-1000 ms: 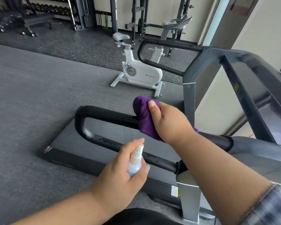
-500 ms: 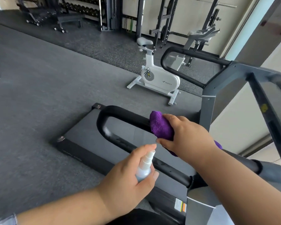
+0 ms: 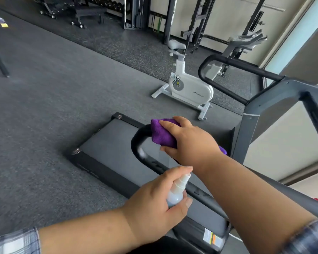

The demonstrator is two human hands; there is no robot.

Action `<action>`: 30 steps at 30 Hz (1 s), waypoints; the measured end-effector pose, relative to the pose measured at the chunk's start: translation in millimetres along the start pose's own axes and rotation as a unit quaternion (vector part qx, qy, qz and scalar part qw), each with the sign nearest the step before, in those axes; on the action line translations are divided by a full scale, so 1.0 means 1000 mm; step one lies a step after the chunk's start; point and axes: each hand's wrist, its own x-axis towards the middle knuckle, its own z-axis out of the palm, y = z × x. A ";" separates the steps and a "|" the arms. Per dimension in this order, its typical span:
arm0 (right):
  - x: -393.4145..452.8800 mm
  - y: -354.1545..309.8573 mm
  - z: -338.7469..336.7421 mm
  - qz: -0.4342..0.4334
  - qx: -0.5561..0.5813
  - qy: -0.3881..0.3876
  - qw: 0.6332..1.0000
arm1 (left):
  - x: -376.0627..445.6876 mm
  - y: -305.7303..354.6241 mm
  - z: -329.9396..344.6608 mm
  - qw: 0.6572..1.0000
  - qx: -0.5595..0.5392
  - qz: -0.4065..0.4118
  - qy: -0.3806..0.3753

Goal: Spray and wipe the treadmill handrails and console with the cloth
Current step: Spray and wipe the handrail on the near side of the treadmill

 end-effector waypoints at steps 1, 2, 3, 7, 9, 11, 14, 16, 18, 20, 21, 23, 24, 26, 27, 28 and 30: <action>-0.006 0.004 0.000 0.000 0.006 0.003 1.000 | 0.002 -0.001 -0.006 1.000 0.003 0.008 -0.003; -0.012 0.008 -0.001 0.003 0.013 0.006 1.000 | 0.004 -0.002 -0.012 1.000 0.006 0.013 -0.006; -0.018 0.012 -0.001 0.006 0.017 0.011 1.000 | 0.006 -0.003 -0.020 1.000 0.008 0.018 -0.007; -0.024 0.009 0.000 0.035 0.040 0.036 0.998 | 0.010 -0.020 -0.055 1.000 0.007 0.030 0.003; -0.008 -0.007 0.001 0.073 0.058 0.054 0.994 | 0.009 -0.033 -0.074 1.000 0.002 0.020 0.010; 0.015 -0.027 0.002 0.093 0.046 0.063 0.993 | 0.008 -0.044 -0.089 1.000 -0.005 0.020 0.015; 0.053 -0.060 0.009 0.062 -0.020 0.039 0.997 | 0.009 -0.059 -0.108 1.000 -0.007 0.026 0.007; 0.077 -0.081 0.017 0.034 -0.089 0.002 0.995 | 0.011 -0.069 -0.120 1.000 -0.008 0.030 -0.001; 0.096 -0.096 0.024 0.014 -0.140 -0.049 0.989 | 0.011 -0.076 -0.132 0.999 -0.014 0.028 -0.014; 0.106 -0.099 0.024 0.006 -0.155 -0.083 0.984 | 0.011 -0.083 -0.142 0.999 -0.017 0.039 -0.022; 0.105 -0.097 0.022 0.007 -0.150 -0.089 0.985 | 0.012 -0.086 -0.147 0.999 -0.017 0.046 -0.025; 0.096 -0.091 0.018 0.002 -0.124 -0.075 0.989 | 0.016 -0.091 -0.156 0.998 -0.026 0.052 -0.030; 0.088 -0.087 0.015 0.004 -0.101 -0.055 0.993 | 0.018 -0.093 -0.159 0.998 -0.033 0.053 -0.033; 0.073 -0.075 0.008 0.045 -0.016 -0.006 0.999 | 0.023 -0.098 -0.166 0.997 -0.042 0.056 -0.041; 0.064 -0.066 0.003 0.079 0.036 0.011 0.996 | 0.024 -0.101 -0.168 0.996 -0.044 0.058 -0.046; 0.054 -0.055 -0.002 0.114 0.085 0.023 0.990 | 0.026 -0.104 -0.171 0.996 -0.045 0.062 -0.047; 0.033 -0.034 -0.009 0.183 0.155 0.047 0.970 | 0.027 -0.110 -0.177 0.995 -0.049 0.076 -0.037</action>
